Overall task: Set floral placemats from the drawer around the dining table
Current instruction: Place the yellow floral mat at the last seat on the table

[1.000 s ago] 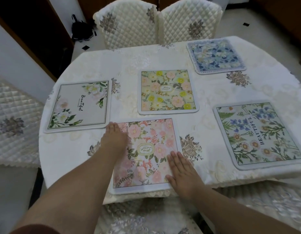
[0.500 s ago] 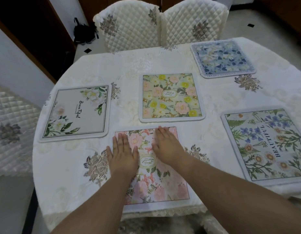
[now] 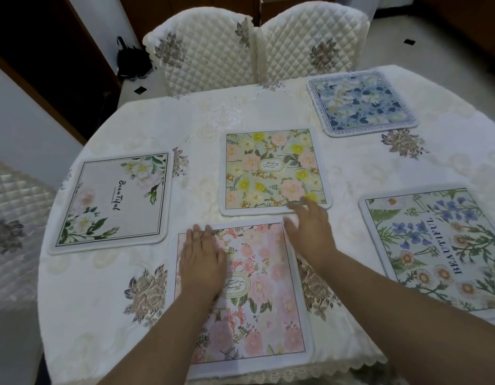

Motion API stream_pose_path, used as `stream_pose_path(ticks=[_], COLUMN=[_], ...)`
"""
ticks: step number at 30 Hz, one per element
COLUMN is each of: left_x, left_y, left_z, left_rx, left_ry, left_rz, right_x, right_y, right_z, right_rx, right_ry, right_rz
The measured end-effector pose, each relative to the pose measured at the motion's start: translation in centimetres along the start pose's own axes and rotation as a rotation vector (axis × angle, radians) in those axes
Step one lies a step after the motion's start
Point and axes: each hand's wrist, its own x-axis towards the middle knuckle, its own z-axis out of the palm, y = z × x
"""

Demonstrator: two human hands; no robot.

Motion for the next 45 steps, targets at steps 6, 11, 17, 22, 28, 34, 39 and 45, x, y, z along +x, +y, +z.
stream_pose_path(ticks=[6,11,17,22,28,34,39,45], left_x=[7.0,8.4,7.6,2.7,-3.3,-9.8,-14.8,-19.6], left_y=[6.8,8.9,10.6,11.1,15.3,23.3,31.1,37.4], left_z=[-3.7,-5.7,-8.4,-10.8,-13.4,-18.3,-20.4,-19.5], left_rx=[-0.467,-0.758,-1.019,-0.738,-0.69,-0.806,-0.82,-0.822], left_ry=[-0.155,0.052,-0.207,-0.183,0.018,0.066,0.099,0.172], left_rz=[-0.189,-0.411,-0.319,-0.132,0.019,0.147,0.233,0.274], right_x=[4.8,6.3,6.4,3.7,-1.1,-5.1,-9.8,-14.4], right_y=[0.9,2.0,2.5,3.1,5.1,8.4,12.5,18.2], right_z=[-3.0,-4.8,-8.5,-12.5,-18.4,-29.2,-37.1,-43.1], right_rx=[0.329,0.409,0.603,0.483,0.609,0.746,0.703,0.941], right_ry=[-0.125,-0.055,-0.163,-0.267,-0.204,-0.277,-0.076,0.025], right_rz=[0.488,0.519,0.475,0.37,0.249,0.185,0.058,0.074])
